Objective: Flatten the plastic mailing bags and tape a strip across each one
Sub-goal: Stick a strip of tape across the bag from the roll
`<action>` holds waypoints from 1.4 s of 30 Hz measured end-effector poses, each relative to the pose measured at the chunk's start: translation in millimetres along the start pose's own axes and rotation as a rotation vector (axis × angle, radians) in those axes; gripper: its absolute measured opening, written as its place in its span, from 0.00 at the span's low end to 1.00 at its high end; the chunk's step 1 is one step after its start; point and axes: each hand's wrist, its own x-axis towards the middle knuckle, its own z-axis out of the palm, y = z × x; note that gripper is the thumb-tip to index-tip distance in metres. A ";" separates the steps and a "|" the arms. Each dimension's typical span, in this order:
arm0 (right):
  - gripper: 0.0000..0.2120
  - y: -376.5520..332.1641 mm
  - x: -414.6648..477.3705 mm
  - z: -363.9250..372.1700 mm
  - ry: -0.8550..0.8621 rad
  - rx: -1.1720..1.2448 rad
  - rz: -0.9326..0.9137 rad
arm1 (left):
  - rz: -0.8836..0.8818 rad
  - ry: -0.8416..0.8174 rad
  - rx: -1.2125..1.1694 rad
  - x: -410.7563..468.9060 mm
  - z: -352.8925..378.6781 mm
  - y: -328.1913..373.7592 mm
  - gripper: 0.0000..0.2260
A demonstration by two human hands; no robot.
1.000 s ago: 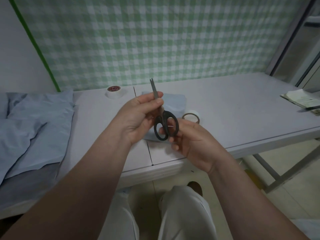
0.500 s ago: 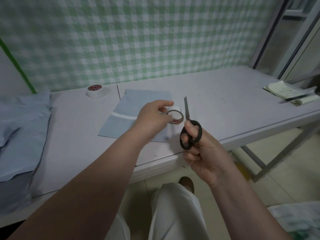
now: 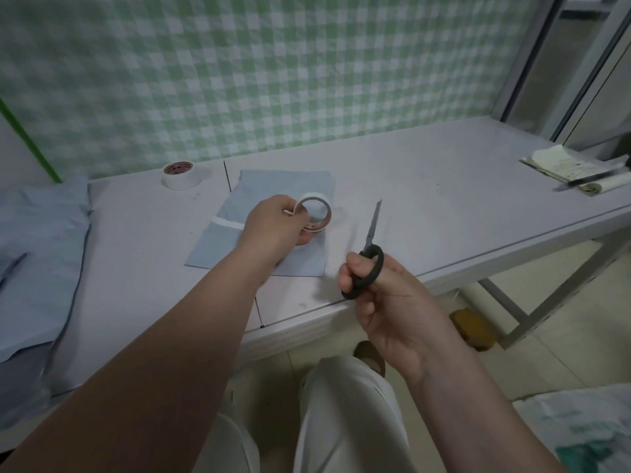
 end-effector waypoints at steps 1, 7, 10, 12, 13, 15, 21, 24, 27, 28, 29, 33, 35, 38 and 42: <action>0.09 0.7 -0.3 1.4 -0.004 0.021 0.014 | -0.019 -0.009 -0.048 1.0 -1.3 -2.3 0.06; 0.16 -0.9 -1.3 9.6 -0.072 0.090 0.165 | -0.060 -0.021 -0.165 3.6 -4.0 -8.8 0.07; 0.16 -0.6 -2.2 12.0 -0.096 0.094 0.174 | -0.054 -0.018 -0.159 3.7 -4.9 -10.0 0.06; 0.15 -0.3 -3.6 14.8 -0.083 0.119 0.184 | -0.030 -0.009 -0.156 3.3 -5.7 -10.2 0.05; 0.15 -0.1 -3.8 16.4 -0.069 0.136 0.187 | -0.016 -0.004 -0.154 3.1 -5.9 -10.4 0.05; 0.15 -0.8 -2.0 18.5 -0.015 0.170 0.175 | 0.009 0.002 -0.127 2.9 -5.8 -11.7 0.06; 0.15 -9.3 5.8 19.8 0.056 0.214 0.142 | 0.014 -0.013 -0.131 1.6 -6.8 -12.1 0.06; 0.15 -8.5 3.1 20.9 0.047 0.186 0.175 | -0.031 -0.029 -0.175 2.5 -8.0 -9.1 0.06; 0.15 -6.7 -0.5 22.7 0.026 0.188 0.202 | -0.084 -0.045 -0.217 3.3 -8.9 -6.7 0.05; 0.15 -6.7 -1.5 23.4 0.019 0.187 0.205 | -0.097 -0.052 -0.243 3.1 -9.4 -5.5 0.05; 0.15 -6.9 -2.6 23.9 0.013 0.187 0.206 | -0.109 -0.059 -0.269 3.0 -10.1 -4.6 0.06; 0.14 -8.7 -6.5 27.0 -0.012 0.199 0.212 | -0.136 -0.062 -0.333 3.3 -10.7 -4.5 0.06; 0.15 -9.0 -8.0 28.2 -0.020 0.199 0.224 | -0.118 -0.041 -0.323 3.7 -9.7 -5.9 0.05; 0.15 -8.2 -9.6 29.1 -0.019 0.199 0.242 | -0.085 -0.012 -0.283 4.2 -8.8 -8.0 0.05; 0.14 -8.1 -12.4 31.2 -0.019 0.211 0.244 | -0.056 0.004 -0.266 4.0 -8.7 -9.9 0.05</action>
